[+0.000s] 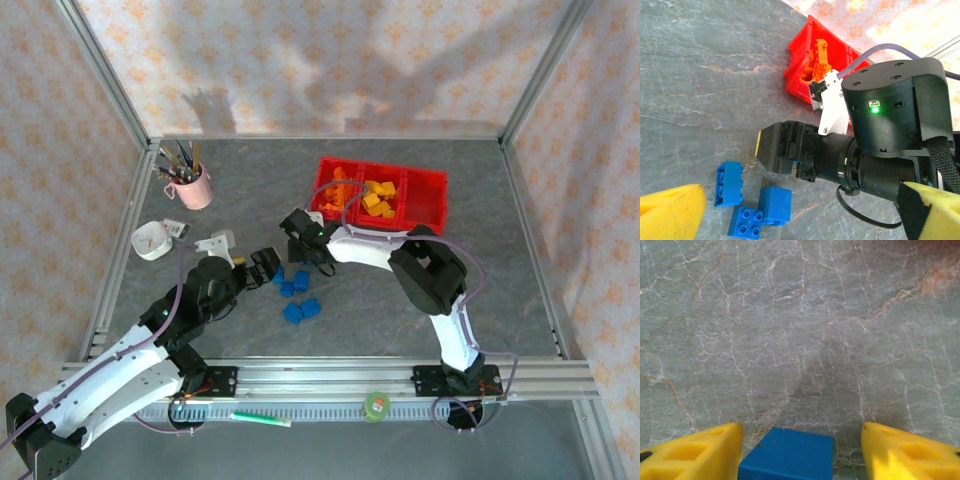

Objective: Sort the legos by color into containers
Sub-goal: Pick up the lego from the center of the table.

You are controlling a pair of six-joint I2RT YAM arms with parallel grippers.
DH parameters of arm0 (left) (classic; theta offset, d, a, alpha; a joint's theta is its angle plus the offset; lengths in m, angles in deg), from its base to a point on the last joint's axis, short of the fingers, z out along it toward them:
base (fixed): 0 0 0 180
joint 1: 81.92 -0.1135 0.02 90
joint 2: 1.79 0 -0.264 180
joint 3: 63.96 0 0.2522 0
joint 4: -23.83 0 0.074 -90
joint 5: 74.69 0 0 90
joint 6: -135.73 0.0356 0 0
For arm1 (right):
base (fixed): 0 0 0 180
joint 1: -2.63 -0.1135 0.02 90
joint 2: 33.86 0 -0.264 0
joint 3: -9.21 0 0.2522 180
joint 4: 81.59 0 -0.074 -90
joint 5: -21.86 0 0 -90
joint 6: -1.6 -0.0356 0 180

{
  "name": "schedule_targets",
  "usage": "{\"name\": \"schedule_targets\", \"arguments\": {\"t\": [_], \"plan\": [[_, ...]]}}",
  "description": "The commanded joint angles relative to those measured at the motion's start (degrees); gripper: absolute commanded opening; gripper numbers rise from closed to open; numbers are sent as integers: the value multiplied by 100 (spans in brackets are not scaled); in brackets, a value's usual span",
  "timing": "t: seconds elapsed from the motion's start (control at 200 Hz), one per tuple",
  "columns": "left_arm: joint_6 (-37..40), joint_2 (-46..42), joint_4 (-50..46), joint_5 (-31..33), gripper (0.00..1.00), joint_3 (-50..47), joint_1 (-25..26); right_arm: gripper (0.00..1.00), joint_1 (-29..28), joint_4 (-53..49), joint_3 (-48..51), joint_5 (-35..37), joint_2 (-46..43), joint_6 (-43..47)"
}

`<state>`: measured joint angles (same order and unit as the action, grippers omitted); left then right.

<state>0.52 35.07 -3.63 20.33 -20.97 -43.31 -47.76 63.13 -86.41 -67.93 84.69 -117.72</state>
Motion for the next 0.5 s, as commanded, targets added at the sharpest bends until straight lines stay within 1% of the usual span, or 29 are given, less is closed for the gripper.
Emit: {"name": "schedule_targets", "arguments": {"t": [0.0,0.1,0.34,0.495], "plan": [[-69,-39,-42,77,99,-67,-38,58,-54,-178,-120,251,46,21],[-58,3,-19,36,99,-54,-37,51,-56,-181,-95,252,20,46],[2,65,2,-121,99,55,-38,29,-49,18,118,358,-311,-13],[46,182,97,-226,99,182,-38,23,9,145,301,348,-688,-43]]}}
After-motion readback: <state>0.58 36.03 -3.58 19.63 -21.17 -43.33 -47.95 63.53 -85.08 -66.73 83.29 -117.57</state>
